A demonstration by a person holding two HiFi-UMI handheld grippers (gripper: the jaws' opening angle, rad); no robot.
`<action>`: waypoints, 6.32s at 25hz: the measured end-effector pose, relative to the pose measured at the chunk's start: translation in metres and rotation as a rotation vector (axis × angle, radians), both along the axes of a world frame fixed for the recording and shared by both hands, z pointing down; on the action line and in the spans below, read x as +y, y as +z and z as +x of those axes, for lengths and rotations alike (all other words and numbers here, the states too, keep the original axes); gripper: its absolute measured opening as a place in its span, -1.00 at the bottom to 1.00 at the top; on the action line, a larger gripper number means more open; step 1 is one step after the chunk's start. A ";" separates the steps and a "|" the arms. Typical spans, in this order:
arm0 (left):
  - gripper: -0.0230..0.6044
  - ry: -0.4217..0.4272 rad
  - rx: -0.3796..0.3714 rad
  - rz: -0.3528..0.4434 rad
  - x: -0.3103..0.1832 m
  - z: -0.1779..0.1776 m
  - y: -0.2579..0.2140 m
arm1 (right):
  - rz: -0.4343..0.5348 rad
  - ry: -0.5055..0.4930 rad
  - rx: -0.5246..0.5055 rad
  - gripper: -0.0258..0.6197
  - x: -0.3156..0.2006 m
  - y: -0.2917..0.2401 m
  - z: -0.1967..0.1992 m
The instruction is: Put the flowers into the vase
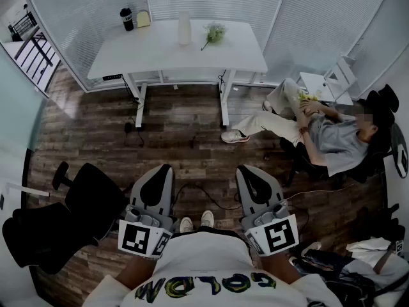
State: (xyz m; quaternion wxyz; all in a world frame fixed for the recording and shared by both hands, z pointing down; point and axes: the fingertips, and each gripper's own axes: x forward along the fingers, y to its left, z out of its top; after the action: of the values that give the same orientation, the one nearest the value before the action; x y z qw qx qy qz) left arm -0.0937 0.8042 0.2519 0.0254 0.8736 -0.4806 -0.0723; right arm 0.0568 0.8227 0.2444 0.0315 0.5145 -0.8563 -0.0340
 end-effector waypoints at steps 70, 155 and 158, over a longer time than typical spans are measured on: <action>-0.85 0.006 0.016 -0.047 -0.555 0.030 0.007 | -0.043 -0.041 -0.012 -0.89 -0.562 0.009 0.021; -0.87 0.396 -0.194 -0.396 -0.913 0.162 0.221 | -0.676 0.220 -0.306 -0.69 -0.954 0.245 0.119; -0.86 0.424 -0.234 -0.432 -0.913 0.175 0.248 | -0.722 0.250 -0.339 -0.56 -0.955 0.265 0.125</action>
State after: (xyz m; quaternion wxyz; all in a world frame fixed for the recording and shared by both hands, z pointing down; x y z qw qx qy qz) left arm 0.0813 -0.1085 0.4998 0.1692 0.9311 -0.2916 0.1392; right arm 0.1820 -0.1324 0.5095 0.0723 0.5688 -0.7371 0.3576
